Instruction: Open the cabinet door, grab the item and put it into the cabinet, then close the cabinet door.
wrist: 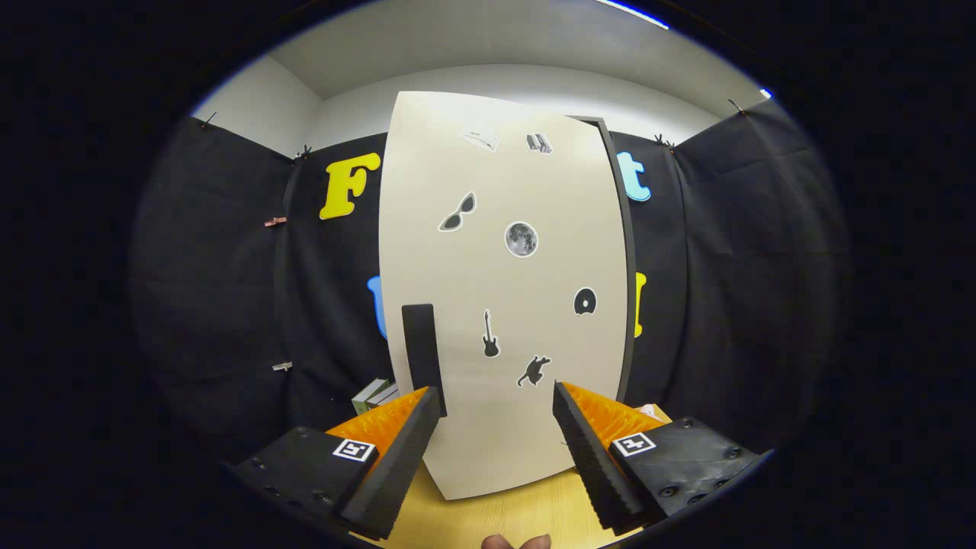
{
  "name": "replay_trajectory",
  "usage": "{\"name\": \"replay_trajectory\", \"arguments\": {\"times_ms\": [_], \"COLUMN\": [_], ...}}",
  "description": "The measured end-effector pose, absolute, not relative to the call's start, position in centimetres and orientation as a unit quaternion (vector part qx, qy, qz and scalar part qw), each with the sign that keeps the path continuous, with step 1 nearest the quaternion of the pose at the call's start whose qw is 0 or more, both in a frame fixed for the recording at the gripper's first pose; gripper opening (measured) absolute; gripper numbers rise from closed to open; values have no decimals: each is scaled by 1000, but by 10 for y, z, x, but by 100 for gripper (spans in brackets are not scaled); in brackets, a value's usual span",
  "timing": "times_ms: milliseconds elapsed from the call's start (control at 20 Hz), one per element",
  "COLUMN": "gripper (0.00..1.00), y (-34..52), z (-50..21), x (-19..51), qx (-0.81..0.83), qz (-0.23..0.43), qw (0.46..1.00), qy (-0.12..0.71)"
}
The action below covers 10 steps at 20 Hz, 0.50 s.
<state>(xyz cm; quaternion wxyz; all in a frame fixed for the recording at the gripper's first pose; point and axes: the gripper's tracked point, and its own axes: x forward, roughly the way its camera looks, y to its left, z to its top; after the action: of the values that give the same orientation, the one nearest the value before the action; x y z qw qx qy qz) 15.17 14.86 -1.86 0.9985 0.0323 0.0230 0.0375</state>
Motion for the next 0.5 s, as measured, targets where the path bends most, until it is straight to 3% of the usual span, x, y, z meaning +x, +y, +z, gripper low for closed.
{"name": "replay_trajectory", "arguments": {"times_ms": [500], "gripper": [96], "y": [153], "z": [-17], "x": [145], "qx": [24], "qz": [43], "qw": [999], "qy": [18]}}
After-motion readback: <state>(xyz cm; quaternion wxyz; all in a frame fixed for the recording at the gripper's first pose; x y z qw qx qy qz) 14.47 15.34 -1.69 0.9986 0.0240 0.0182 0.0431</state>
